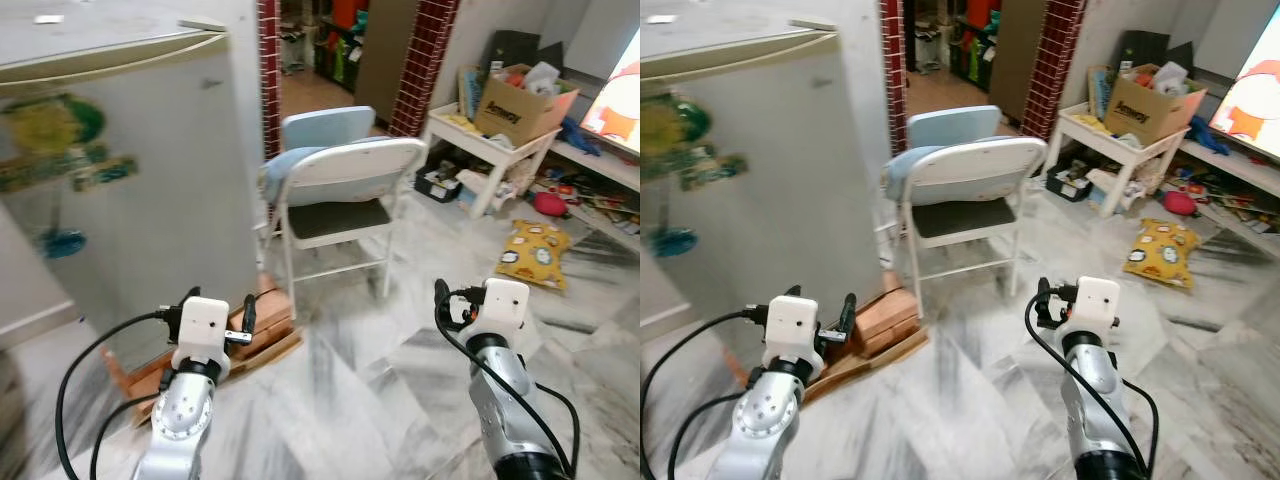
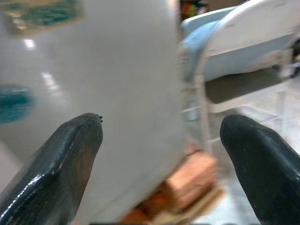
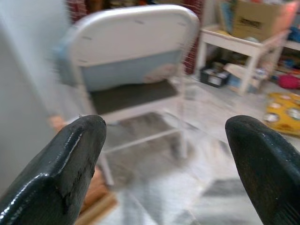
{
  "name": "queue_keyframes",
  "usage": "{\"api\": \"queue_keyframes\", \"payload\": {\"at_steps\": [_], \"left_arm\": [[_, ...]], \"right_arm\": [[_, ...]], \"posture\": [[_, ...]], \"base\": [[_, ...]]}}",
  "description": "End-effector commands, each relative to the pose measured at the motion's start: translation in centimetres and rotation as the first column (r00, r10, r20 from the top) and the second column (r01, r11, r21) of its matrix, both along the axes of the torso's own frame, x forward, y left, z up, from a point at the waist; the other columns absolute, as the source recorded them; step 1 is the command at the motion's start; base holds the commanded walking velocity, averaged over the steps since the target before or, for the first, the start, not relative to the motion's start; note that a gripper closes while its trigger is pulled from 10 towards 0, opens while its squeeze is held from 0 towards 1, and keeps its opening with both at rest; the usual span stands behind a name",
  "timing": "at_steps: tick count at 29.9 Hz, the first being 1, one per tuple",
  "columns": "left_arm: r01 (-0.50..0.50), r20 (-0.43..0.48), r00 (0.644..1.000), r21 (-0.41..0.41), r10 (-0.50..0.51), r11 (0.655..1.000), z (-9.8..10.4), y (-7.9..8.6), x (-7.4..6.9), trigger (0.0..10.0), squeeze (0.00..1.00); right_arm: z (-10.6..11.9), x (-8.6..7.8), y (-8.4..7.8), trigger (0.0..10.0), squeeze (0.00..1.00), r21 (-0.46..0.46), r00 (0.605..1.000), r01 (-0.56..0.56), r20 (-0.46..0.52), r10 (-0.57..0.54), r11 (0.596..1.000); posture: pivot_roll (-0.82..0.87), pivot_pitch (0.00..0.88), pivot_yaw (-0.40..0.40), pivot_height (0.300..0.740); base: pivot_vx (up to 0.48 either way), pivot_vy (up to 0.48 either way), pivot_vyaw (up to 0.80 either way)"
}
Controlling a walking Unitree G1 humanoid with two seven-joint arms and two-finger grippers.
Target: Restocking fridge
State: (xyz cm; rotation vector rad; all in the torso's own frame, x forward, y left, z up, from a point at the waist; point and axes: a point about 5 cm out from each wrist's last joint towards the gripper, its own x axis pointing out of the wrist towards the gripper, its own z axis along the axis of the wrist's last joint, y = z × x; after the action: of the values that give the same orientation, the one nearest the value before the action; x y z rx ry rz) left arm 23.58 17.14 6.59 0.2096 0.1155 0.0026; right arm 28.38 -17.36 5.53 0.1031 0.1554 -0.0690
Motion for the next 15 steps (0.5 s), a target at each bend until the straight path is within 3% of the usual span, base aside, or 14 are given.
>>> {"api": "queue_keyframes", "payload": {"at_steps": [1, 6, 15], "left_arm": [[0.032, 0.007, 0.999, -0.015, -0.032, 0.999, 0.24, -1.10, 0.53, 10.0, 0.00], [0.034, -0.009, 0.999, 0.014, -0.034, 0.999, 0.09, -0.82, 0.50, 10.0, 0.00], [0.033, -0.006, 0.999, 0.002, -0.033, 0.999, -0.14, -0.71, -0.26, 10.0, 0.00]], "right_arm": [[0.51, 0.27, -1.33, 10.0, 0.00, -0.029, 0.999, 0.035, 0.020, -0.034, 0.999], [1.16, 0.65, -1.25, 10.0, 0.00, -0.044, 0.999, 0.032, 0.045, -0.030, 0.999], [0.65, 0.08, -1.08, 10.0, 0.00, -0.023, 0.998, 0.045, 0.033, -0.045, 0.999]], "posture": [[0.10, 0.000, -0.041, 0.740], [0.11, 0.000, -0.036, 0.740], [0.10, 0.000, -0.052, 0.740]], "base": [[0.000, 0.480, 0.00], [0.000, 0.460, 0.00], [0.000, 0.000, 0.00]]}}
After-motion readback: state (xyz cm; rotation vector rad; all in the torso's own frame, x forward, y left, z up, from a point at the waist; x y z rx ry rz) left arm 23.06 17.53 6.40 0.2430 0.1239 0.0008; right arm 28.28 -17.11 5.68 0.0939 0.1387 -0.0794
